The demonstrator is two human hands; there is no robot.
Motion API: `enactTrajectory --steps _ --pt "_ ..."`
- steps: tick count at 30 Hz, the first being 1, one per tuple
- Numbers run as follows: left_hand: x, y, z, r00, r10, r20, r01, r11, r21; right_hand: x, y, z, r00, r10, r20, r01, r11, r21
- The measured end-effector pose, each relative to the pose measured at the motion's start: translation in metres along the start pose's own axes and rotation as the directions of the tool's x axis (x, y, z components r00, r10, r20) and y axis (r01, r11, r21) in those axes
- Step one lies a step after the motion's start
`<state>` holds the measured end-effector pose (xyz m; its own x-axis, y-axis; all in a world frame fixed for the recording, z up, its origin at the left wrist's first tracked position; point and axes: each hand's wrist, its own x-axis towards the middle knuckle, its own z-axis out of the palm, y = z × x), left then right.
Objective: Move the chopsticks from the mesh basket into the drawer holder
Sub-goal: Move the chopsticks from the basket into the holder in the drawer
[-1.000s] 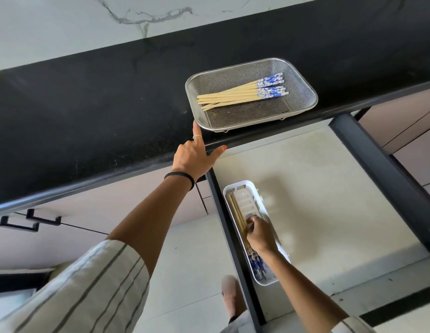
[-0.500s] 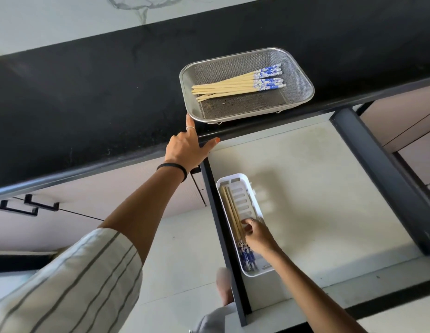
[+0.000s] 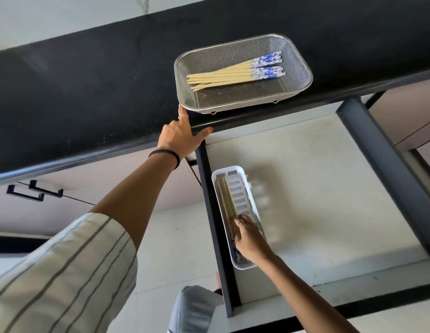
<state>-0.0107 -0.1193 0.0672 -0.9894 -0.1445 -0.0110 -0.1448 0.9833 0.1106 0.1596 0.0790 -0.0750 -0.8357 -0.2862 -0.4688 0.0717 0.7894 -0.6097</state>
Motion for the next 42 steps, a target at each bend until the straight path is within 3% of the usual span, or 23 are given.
enactTrajectory --steps 15,20,23,26,29,31,33,34,38,42 --pt "-0.001 0.008 -0.006 0.994 -0.045 0.099 0.042 0.999 0.035 -0.011 -0.002 -0.003 1.0 -0.021 0.018 0.022 0.999 -0.039" --pt "-0.002 0.013 -0.003 0.994 -0.081 0.067 0.083 0.996 -0.033 -0.016 -0.013 -0.012 0.999 0.015 0.043 -0.02 0.993 0.119" --pt "-0.003 0.016 -0.001 0.995 -0.095 0.014 0.096 0.992 -0.087 -0.014 -0.034 -0.041 0.989 -0.108 -0.097 0.126 0.972 0.2" --pt "-0.001 0.018 -0.001 0.992 -0.125 0.005 0.125 0.988 -0.095 -0.008 -0.066 -0.088 0.894 -0.253 -0.369 0.358 0.9 0.25" --pt "-0.004 0.02 0.003 0.993 -0.117 -0.015 0.114 0.986 -0.122 0.002 -0.097 -0.146 0.675 -0.364 -0.641 0.578 0.801 0.154" --pt "-0.005 0.02 0.005 0.995 -0.099 -0.031 0.093 0.984 -0.152 0.019 -0.111 -0.185 0.512 -0.401 -0.76 0.641 0.767 0.028" --pt "-0.006 0.021 0.007 0.996 -0.087 -0.027 0.082 0.984 -0.156 0.044 -0.121 -0.222 0.454 -0.419 -0.786 0.626 0.778 -0.053" --pt "-0.006 0.02 0.008 0.996 -0.09 -0.025 0.085 0.985 -0.153 0.061 -0.124 -0.238 0.488 -0.418 -0.766 0.586 0.808 -0.067" --pt "-0.006 0.018 0.007 0.995 -0.096 -0.007 0.094 0.982 -0.166 0.128 -0.126 -0.282 0.745 -0.343 -0.572 0.276 0.939 -0.204" --pt "-0.005 0.018 -0.001 0.998 -0.056 0.019 0.059 0.979 -0.193 0.171 -0.119 -0.295 0.923 -0.258 -0.287 0.129 0.907 -0.401"
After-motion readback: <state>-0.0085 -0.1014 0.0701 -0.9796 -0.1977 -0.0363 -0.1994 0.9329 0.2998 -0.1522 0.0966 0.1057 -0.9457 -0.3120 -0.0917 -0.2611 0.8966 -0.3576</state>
